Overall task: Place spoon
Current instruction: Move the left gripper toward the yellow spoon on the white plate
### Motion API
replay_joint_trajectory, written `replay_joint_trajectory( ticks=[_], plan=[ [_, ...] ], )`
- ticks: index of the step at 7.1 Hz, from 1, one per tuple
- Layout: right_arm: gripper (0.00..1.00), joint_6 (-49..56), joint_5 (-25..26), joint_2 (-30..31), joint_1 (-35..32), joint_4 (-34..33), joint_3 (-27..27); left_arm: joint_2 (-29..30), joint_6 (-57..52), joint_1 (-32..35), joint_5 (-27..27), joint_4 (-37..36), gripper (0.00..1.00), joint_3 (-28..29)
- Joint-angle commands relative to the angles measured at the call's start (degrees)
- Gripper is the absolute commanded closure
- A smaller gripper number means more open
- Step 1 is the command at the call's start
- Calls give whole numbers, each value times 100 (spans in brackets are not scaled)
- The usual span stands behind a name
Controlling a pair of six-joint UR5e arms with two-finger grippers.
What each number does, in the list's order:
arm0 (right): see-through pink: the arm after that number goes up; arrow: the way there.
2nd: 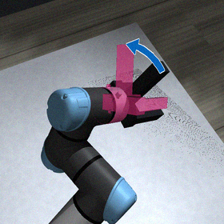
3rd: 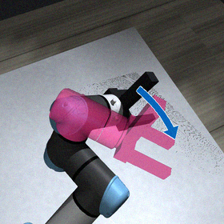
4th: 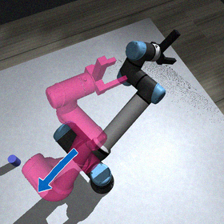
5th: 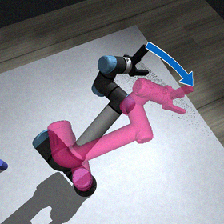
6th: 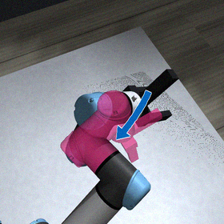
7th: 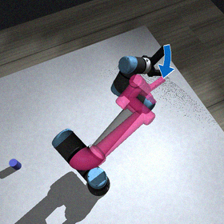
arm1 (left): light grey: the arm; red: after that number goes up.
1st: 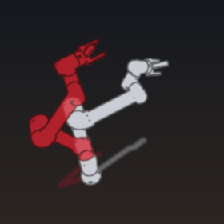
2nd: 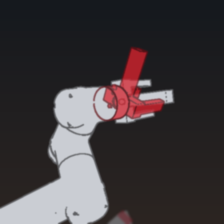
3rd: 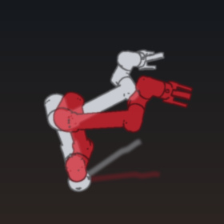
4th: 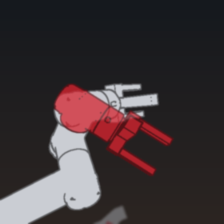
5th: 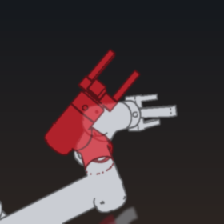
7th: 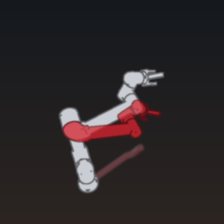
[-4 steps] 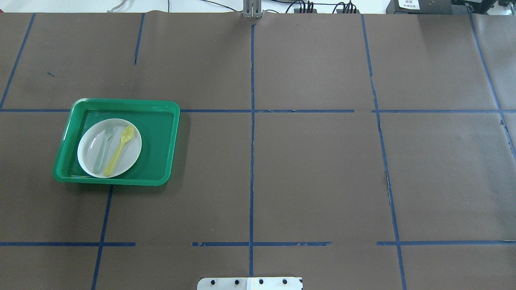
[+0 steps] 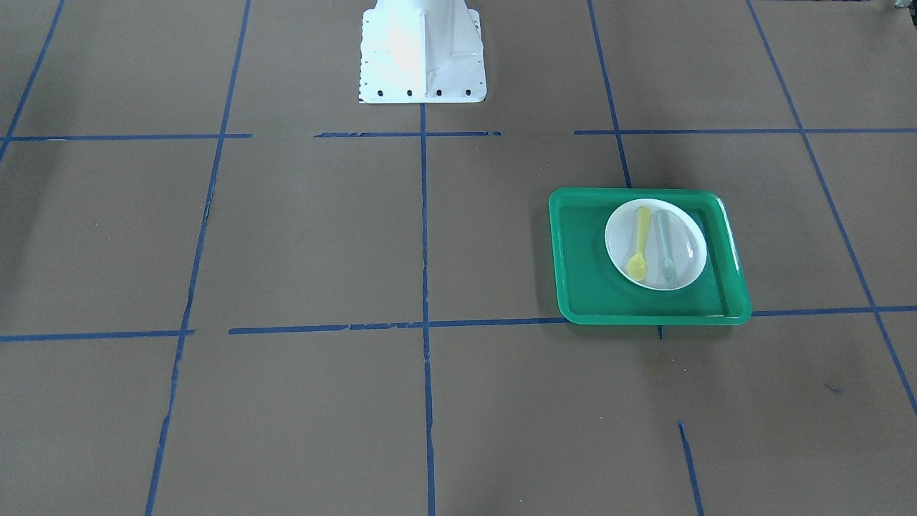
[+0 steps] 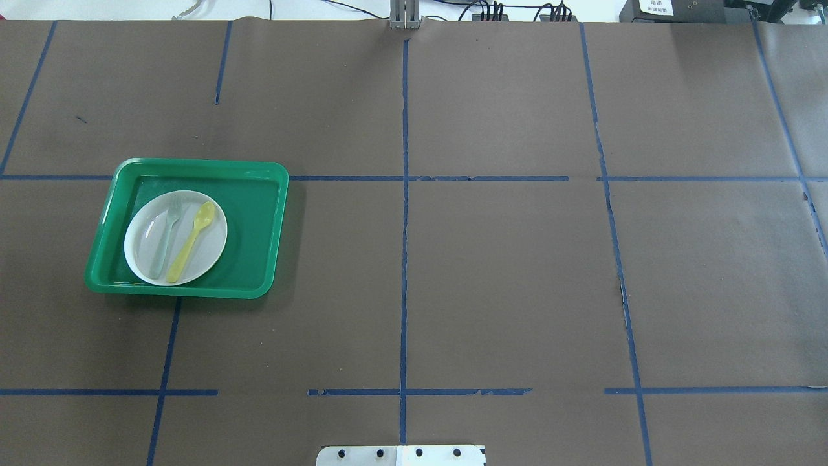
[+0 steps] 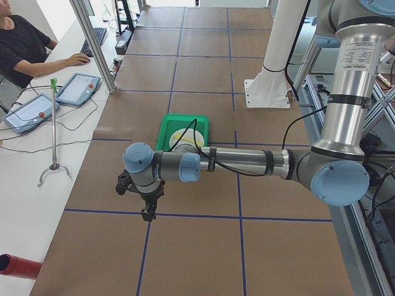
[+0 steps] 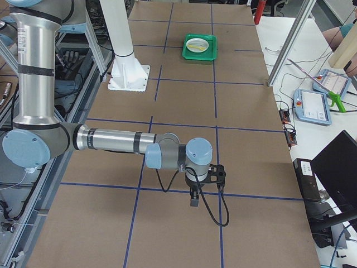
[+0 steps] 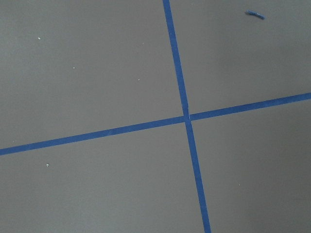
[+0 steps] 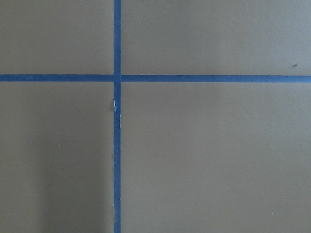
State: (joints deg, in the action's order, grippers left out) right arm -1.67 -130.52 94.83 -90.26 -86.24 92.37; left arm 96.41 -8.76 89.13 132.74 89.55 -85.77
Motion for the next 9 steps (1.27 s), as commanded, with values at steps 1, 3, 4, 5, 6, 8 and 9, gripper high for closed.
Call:
replay_joint_trajectory(
  ticks=[1,3,4,5,6,8,9],
  plan=[
    [0,0,0,0,0,-7,0,-52,93,-254,250,1022,0,-19],
    [0,0,0,0,0,-7,0,44,1315,-1455,552,1439,1,-456],
    [0,0,0,0,0,2,0,79,2255,-1808,525,1886,1,-641],
    [0,0,0,0,0,2,0,89,3030,-2369,447,2291,2,-887],
    [0,0,0,0,0,-7,0,158,3534,-2896,-50,2443,6,-1159],
    [0,0,0,0,0,2,0,413,3969,-3821,-556,2444,9,-1180],
    [0,0,0,0,0,-7,0,431,3961,-3894,-556,2453,11,-1162]
  ],
)
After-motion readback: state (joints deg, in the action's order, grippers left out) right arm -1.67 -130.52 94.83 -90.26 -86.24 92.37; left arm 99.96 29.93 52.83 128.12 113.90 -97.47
